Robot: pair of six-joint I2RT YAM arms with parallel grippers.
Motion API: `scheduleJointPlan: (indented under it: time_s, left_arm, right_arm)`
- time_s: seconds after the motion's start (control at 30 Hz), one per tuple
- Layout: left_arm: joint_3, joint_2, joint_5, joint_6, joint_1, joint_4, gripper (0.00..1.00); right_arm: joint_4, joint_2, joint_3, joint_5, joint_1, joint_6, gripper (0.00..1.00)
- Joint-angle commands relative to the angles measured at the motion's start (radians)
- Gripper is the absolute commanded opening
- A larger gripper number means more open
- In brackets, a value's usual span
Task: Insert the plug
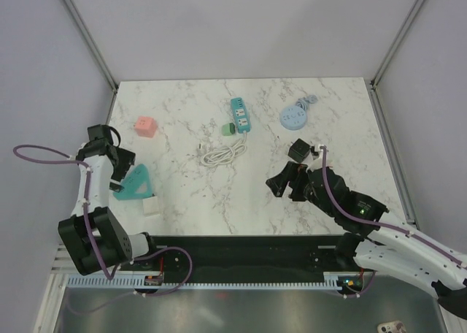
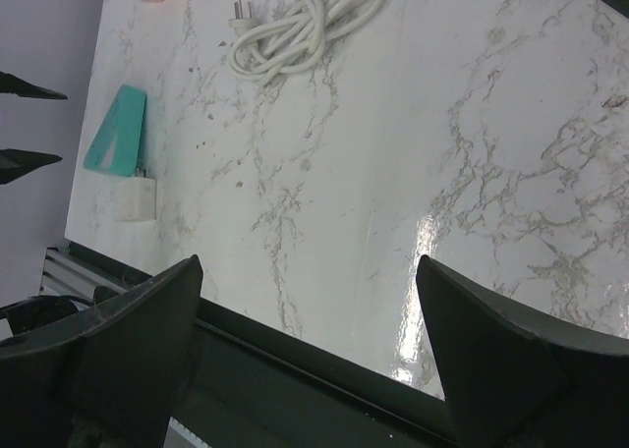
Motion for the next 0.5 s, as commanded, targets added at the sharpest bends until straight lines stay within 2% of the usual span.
scheduleJointPlan:
  time_s: [0.0,0.17,0.33,0.47]
  left_arm:
    - [-0.032,0.026,0.068,-0.084,0.076,0.061,0.92]
    - [-0.038,0.069,0.029,-0.090,0.085,0.082,0.94]
    - [-0.108,0.087,-0.010,-0.164,0.087,0.125,0.99]
    - [-0.171,0.113,0.088,-0.199,0.084,0.165,0.92]
  right_arm:
    - [-0.007,-0.040,0.011,-0.007,-0.001,-0.006,0.98]
    - [-0.060,-0.074,0.047,0.030,-0.001,-0.031,0.98]
    - [-0.117,-0.080,0.094,0.016,-0.001,-0.060,0.98]
    - [-0.149,-0.116,0.100,0.013,-0.001,-0.083,0.98]
